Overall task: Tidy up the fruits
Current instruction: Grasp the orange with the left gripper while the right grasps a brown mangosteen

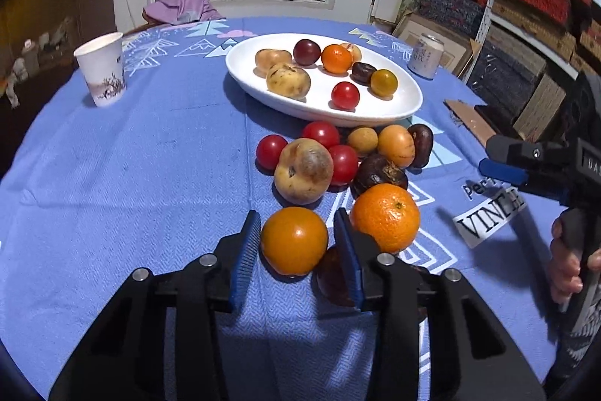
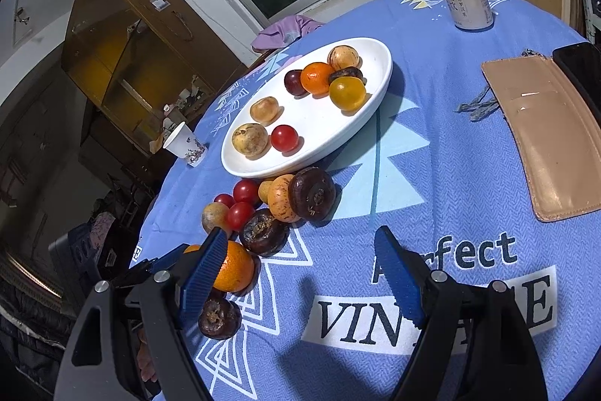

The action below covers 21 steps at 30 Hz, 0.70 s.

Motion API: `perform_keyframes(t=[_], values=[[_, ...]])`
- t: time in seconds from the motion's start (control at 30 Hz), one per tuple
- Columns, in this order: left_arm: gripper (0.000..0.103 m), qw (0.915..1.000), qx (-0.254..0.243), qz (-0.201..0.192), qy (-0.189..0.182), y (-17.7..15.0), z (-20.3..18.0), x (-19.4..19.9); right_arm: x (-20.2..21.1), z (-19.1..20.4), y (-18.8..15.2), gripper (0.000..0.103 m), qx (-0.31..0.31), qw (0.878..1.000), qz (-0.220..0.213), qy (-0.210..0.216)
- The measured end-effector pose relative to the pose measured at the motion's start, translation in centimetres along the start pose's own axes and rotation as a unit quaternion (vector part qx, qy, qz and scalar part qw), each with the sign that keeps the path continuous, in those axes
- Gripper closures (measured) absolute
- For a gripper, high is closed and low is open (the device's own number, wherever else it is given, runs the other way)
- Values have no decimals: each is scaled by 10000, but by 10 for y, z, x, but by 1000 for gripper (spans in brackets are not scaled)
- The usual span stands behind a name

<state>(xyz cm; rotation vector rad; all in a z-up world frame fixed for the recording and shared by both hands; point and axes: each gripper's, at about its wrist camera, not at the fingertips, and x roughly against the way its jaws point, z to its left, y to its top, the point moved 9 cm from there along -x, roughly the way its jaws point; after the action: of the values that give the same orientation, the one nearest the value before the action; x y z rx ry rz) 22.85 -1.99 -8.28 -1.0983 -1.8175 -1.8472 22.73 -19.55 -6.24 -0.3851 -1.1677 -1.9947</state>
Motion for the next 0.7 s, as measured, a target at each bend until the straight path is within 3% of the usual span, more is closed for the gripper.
perform_keyframes(t=[0.1,0.2,0.4,0.63,0.7], values=[[63,10000,36,25,-16,-1,2,1,-2,-1,0,21,33,10000,22,-60],[63,9987,359,141,-328,-3,9,1,-3,-2,-1,21,28,10000,42,-80],[62,9892,1026,383,-975,-8,17,-1,-3,-3,0,21,16,10000,37,-83],[65,9768,1449,615,-1454,-19,16,1,-3,-3,0,21,10,10000,24,-94],[66,9786,1390,592,-1397,-18,15,2,-3,-3,0,21,20,10000,24,-94]])
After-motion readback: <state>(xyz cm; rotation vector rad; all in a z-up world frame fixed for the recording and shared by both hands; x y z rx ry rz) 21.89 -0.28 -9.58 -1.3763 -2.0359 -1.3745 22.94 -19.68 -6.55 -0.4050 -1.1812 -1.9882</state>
